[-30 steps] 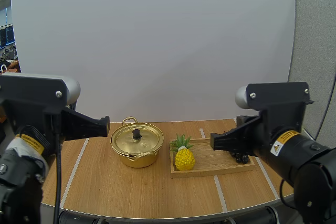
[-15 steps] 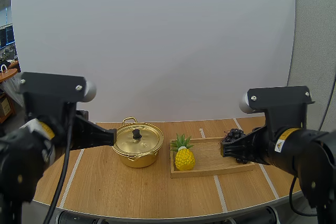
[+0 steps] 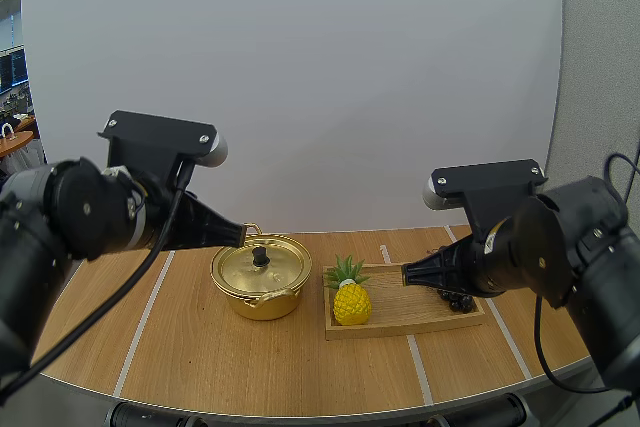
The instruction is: Open the pot, put the grape inside, and close it
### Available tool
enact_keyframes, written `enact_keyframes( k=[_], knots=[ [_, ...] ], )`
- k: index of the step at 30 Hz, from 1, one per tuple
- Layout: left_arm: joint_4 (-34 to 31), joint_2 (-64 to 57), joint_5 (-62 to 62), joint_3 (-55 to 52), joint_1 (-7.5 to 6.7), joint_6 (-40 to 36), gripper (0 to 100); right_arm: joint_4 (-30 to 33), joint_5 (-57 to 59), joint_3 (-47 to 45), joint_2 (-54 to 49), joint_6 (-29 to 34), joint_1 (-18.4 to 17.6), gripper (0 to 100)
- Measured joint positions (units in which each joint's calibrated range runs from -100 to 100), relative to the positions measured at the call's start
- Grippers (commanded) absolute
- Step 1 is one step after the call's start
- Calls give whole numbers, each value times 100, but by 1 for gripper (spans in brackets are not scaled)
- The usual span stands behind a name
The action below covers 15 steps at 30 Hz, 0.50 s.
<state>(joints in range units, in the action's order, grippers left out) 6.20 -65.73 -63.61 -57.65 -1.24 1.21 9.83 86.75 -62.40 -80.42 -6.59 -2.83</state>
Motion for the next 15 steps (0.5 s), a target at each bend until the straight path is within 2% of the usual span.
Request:
enact_keyframes(
  k=[2,3,5,6,9,10,15],
  knots=[
    [217,313,52,100,0,188,55,59,-356,0,589,0,0,0],
    [300,448,92,145,0,225,69,109,-497,0,820,0,0,5],
    [451,749,174,187,0,276,97,120,-567,0,912,0,0,27],
    [452,811,191,187,0,299,100,131,-591,0,911,0,0,41],
    [473,963,233,187,0,351,100,157,-703,0,911,0,0,88],
    [512,1060,293,187,0,487,100,195,-822,0,911,3,0,100],
    [772,1097,411,187,0,987,100,304,-976,0,911,13,0,100]
  ],
)
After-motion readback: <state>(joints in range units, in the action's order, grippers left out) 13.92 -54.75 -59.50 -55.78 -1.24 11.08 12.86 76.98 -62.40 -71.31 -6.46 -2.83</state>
